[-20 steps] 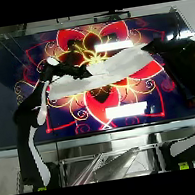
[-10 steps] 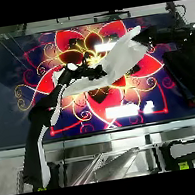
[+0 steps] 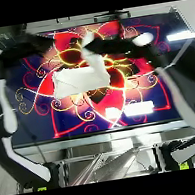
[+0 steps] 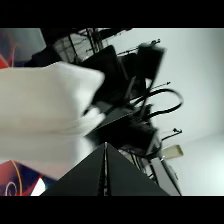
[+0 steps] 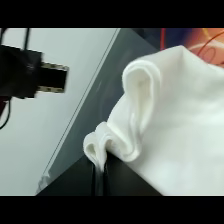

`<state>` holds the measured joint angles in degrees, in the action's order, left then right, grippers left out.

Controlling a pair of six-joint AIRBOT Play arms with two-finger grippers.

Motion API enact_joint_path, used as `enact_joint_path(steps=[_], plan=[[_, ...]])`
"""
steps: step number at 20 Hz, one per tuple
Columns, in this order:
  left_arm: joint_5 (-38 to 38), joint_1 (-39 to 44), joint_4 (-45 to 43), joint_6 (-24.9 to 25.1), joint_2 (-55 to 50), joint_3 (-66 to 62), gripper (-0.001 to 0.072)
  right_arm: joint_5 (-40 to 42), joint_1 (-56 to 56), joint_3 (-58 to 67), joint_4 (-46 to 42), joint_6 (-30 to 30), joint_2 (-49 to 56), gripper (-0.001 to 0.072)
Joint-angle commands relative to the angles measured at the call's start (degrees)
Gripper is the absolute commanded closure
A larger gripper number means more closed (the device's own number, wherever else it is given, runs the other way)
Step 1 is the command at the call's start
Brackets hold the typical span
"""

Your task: Fold the shirts.

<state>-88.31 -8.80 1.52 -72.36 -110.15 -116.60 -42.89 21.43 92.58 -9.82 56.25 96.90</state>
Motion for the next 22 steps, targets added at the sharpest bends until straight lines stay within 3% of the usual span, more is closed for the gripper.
enact_joint_path(steps=[1,3,4,5,6,7,9,11,13,16,18,19,20,22], plan=[[-5.18,-11.87,4.07,2.97,7.61,0.28,0.0699,27.91,15.89,0.37,15.85,-15.37,8.04,0.0692],[-5.2,-15.12,4.04,5.2,9.66,0.28,0.0699,37.07,22.71,4.0,26.01,-25.99,15.61,0.0693],[-5.62,-15.82,4.04,5.44,10.29,0.28,0.0699,37.48,25.14,7.45,27.71,-29.11,20.28,0.0691],[-6.4,-16.06,4.04,5.42,10.56,0.28,0.0699,36.94,26.75,10.99,28.15,-29.27,24.59,0.0623],[-7.23,-16.04,4.07,5.42,10.64,0.28,0.0699,35.85,27.71,14.25,28.11,-29.29,28.2,0.0297],[-7.87,-15.98,4.04,5.42,10.69,0.28,0.0699,33.59,27.93,16.57,28.09,-29.29,30.49,0.004],[-8.04,-15.74,4.07,5.44,10.69,0.31,0.07,29.11,26.43,17.07,26.69,-29.29,30.12,0.0147],[-7.93,-15.61,4.04,5.51,10.69,0.33,0.07,22.64,22.95,17.05,23.96,-29.11,27.52,0.0147],[-8.2,-15.56,4.04,6.03,10.69,0.33,0.07,17.18,18.38,17.05,16.65,-22.8,24.0,0.0148],[-9.2,-15.56,4.07,6.34,10.69,0.33,0.0699,5.92,9.51,17.05,-9.14,1.81,18.21,0.0147],[-9.88,-15.56,4.04,6.8,10.69,0.33,0.0699,-6.56,2.8,17.05,-28.98,21.92,15.43,0.0132],[-10.14,-15.56,4.04,6.95,10.69,0.33,0.07,-13.68,-0.61,17.05,-36.09,28.79,14.71,0.0116],[-10.51,-15.56,4.02,7.02,10.69,0.33,0.07,-18.99,-3.41,17.05,-40.33,32.04,14.6,0.0067],[-10.75,-15.17,4.0,7.5,10.69,0.42,0.0699,-24.0,-7.98,16.96,-44.19,34.73,15.5,0.0068]])
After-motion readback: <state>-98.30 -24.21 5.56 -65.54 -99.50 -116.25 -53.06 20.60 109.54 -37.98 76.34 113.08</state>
